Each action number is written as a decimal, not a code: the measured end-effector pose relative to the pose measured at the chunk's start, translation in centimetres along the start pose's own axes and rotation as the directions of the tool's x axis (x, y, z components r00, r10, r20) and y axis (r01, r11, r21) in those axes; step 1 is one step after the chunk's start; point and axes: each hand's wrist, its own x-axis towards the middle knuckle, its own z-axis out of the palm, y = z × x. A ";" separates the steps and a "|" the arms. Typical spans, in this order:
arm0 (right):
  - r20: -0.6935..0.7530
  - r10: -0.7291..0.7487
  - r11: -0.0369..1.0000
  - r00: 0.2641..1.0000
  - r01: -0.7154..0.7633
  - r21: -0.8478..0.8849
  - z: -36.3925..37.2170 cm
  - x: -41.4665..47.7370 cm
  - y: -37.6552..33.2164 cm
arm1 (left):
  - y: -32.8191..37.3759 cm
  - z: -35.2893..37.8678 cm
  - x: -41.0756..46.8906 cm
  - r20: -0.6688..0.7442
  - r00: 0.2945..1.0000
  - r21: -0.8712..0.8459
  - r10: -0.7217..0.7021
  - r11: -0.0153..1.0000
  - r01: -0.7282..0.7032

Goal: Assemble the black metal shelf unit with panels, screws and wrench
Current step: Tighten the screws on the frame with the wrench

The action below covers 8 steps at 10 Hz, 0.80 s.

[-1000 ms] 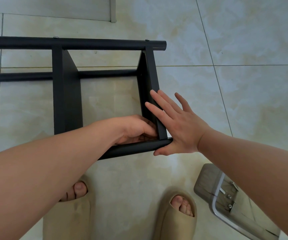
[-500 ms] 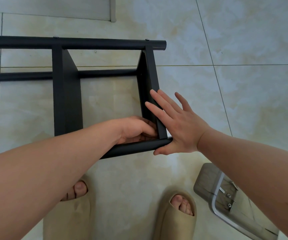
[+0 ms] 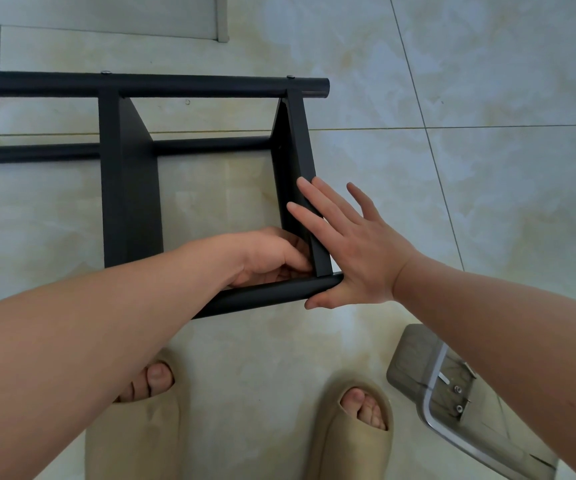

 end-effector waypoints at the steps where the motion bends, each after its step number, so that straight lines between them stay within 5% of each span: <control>1: 0.010 0.003 1.000 1.000 -0.003 -0.006 0.0 0.0 0.0 | 0.0 0.0 -0.1 0.023 0.999 0.003 0.024 1.000 -0.025; 5: 0.021 -0.003 1.000 1.000 0.003 -0.003 -0.1 0.0 -0.1 | -0.2 0.0 -0.3 0.099 0.995 -0.079 0.015 0.997 -0.007; 8: 0.008 -0.007 1.000 1.000 0.007 -0.004 -0.1 0.1 0.0 | -0.4 -0.1 0.0 0.014 1.000 0.013 0.008 1.000 -0.009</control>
